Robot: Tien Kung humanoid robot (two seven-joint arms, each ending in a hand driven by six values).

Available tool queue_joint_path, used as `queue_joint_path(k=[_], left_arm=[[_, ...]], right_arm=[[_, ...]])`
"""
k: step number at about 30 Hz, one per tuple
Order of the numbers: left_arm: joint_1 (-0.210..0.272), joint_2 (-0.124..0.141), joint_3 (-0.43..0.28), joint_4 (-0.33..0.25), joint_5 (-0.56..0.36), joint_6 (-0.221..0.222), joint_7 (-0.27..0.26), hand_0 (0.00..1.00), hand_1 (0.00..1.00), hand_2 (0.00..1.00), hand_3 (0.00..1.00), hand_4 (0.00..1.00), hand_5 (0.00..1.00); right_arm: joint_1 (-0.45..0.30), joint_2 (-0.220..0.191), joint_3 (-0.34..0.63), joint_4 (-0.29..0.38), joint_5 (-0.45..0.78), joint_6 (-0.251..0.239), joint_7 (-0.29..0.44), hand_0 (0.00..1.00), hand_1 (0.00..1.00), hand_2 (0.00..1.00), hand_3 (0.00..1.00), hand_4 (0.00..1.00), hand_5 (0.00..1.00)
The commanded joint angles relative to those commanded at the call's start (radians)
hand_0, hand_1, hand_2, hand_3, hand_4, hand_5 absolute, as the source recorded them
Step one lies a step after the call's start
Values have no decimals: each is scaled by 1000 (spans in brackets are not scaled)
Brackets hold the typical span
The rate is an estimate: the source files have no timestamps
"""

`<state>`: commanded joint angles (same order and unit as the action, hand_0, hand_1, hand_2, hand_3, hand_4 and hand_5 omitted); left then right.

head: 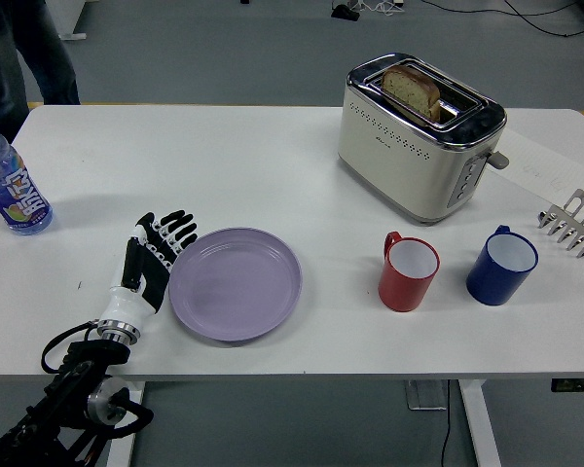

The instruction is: Push plate across desktop

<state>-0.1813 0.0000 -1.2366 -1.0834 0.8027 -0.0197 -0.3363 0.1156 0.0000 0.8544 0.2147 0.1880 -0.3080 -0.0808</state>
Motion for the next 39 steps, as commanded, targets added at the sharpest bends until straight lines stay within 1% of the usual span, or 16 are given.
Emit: queue_joint_path(k=[13,16,22,31,39], left_arm=[[-8,0,64,-3,-19,0,0,795,771,734,630,445,998],[-6,0,89,-7,-24,0,0,795,771,735,630,446,998],[-1,0,116,-16,-36,0,1,795,771,735,629,445,998],[3,0,141,-29,-48,0,0,795,771,734,629,446,998],[-1,0,146,-39,-51,0,0,794,772,734,628,445,998]], right_arm=[[1,0,3,0,-6,0,-1,566,474,614,617,386,565],[-2,0,2,1,-6,-1,-1,566,474,614,617,386,563],[-6,0,4,1,-8,-2,-2,566,474,613,617,386,562],[-10,0,7,2,-11,-4,-3,565,472,613,616,387,561],[-10,0,5,1,-9,-2,-1,565,472,612,615,391,564]])
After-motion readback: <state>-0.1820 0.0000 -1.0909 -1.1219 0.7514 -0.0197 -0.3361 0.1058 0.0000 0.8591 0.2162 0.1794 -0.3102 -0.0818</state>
